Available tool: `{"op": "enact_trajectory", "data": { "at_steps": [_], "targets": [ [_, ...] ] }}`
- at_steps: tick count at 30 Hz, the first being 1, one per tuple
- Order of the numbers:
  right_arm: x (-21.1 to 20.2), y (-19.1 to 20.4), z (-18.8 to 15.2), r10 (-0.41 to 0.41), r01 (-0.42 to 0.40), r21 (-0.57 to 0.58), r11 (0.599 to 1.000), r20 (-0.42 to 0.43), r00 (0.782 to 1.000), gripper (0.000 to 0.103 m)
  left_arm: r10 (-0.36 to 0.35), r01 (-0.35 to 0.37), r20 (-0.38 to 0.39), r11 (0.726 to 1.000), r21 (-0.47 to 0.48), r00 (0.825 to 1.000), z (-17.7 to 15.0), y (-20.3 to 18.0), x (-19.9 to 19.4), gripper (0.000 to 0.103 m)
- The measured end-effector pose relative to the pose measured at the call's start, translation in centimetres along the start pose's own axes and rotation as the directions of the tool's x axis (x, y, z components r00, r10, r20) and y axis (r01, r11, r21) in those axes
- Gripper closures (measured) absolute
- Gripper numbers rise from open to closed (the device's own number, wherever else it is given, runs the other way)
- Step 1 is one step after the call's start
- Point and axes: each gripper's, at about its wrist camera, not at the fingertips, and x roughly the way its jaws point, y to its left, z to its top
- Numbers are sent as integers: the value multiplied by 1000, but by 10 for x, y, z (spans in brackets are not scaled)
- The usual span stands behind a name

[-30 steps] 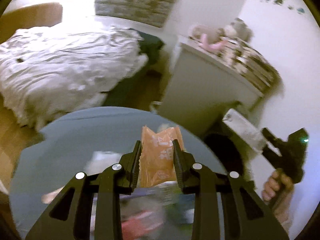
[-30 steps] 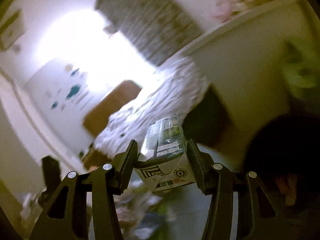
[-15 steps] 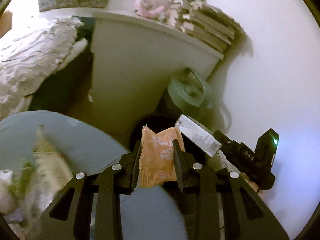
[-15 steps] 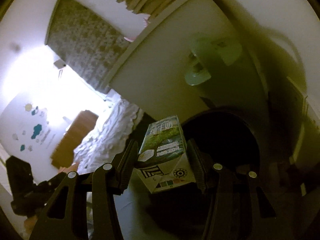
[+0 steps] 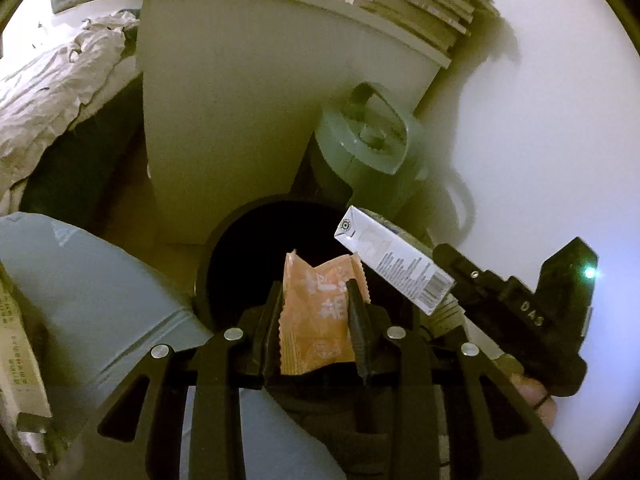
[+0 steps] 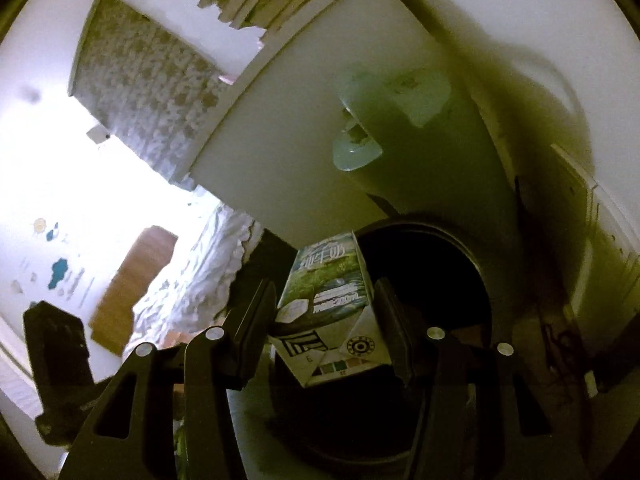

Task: Collect trash
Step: 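Carry both items over the black bin and open both tools, then move both tools back to the table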

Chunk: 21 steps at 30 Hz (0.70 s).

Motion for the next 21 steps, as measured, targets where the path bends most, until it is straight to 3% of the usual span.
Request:
{"op": "enact_trajectory", "data": {
  "at_steps": [2, 3, 5, 7, 15, 21],
  "targets": [
    [0, -1, 0, 2, -2, 11, 1000, 5, 1000, 47, 5, -5, -3, 1000, 0, 1000, -1, -1, 2, 68],
    [0, -1, 0, -2, 2, 13, 1000, 8, 1000, 41, 6, -6, -7, 1000, -4, 1000, -1, -2, 3, 64],
    [0, 0, 0, -10, 10, 15, 1000, 22, 1000, 34, 5, -5, 4, 1000, -15, 1000, -1, -1, 1, 35],
    [0, -1, -2, -11, 10, 19, 1000, 25, 1000, 31, 9, -8, 31, 1000, -21, 999, -2, -2, -6, 27],
    [12, 14, -11, 7, -7, -24, 1000, -2, 1000, 31, 8, -5, 70, 999, -42, 997, -16, 2, -48, 26],
    [21, 27, -25, 22, -25, -67, 997, -44, 999, 31, 47, -38, 110, 995, -88, 993, -58, 27, -114, 25]
  ]
}}
